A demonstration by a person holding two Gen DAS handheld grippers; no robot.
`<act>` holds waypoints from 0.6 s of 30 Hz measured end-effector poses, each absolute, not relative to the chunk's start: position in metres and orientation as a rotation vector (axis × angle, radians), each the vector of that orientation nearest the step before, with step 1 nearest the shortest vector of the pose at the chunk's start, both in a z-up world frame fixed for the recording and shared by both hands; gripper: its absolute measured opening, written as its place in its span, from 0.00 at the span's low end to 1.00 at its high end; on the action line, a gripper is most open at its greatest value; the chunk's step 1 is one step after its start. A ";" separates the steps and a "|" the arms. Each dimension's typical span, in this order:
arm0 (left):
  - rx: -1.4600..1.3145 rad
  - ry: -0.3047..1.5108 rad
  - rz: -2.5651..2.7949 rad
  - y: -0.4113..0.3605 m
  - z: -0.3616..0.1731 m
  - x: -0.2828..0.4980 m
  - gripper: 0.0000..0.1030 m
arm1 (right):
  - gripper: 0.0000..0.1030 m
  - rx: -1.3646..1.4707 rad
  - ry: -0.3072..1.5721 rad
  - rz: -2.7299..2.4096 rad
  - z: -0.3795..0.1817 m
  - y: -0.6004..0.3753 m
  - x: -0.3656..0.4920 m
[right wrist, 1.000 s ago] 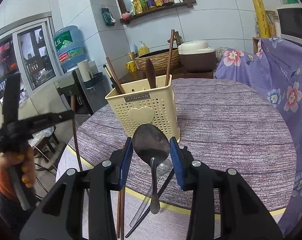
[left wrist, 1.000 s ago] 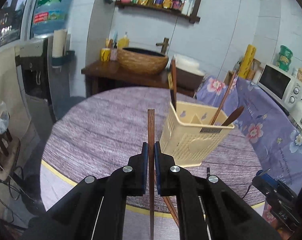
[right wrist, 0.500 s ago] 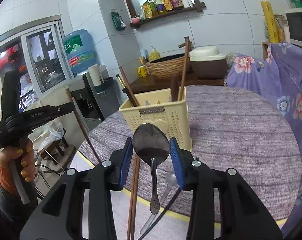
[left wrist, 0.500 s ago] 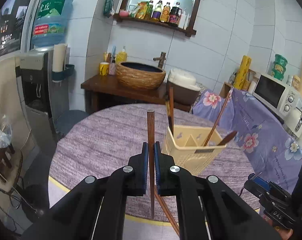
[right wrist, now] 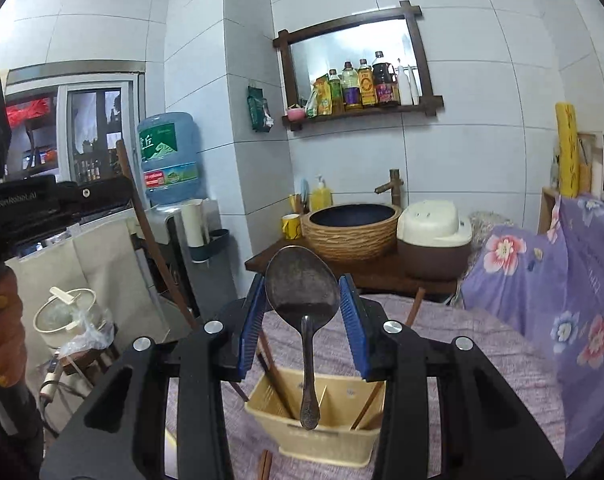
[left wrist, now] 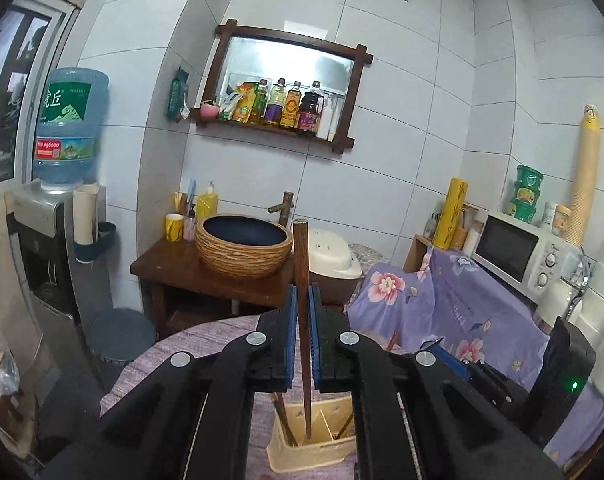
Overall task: Organize utensils
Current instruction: 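Carry the spoon and chopstick to the cream holder and lower them in with both grippers, then open both grippers to release the spoon and chopstick into the holder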
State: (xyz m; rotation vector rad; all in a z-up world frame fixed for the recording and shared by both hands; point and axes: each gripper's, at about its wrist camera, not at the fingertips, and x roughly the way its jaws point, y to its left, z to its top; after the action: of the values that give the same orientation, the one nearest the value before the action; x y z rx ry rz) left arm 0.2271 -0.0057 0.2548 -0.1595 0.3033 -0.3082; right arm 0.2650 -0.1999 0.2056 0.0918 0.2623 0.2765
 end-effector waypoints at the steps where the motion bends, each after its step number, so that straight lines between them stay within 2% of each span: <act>1: -0.159 0.308 -0.303 -0.011 0.250 0.233 0.07 | 0.37 0.081 0.264 0.266 0.201 -0.197 0.270; 2: -0.158 0.316 -0.299 -0.016 0.243 0.239 0.02 | 0.37 0.072 0.271 0.255 0.195 -0.194 0.275; 11: -0.166 0.437 -0.282 -0.031 0.167 0.271 0.02 | 0.37 0.016 0.363 0.177 0.125 -0.186 0.303; 18: -0.166 0.484 -0.282 -0.024 0.135 0.267 0.02 | 0.37 -0.018 0.429 0.172 0.085 -0.177 0.302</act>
State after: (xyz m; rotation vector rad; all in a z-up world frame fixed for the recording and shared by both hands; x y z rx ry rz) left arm 0.2671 -0.0237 0.1346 -0.1664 0.4844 -0.2823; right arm 0.3018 -0.1767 0.0853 -0.0176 0.4286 0.1718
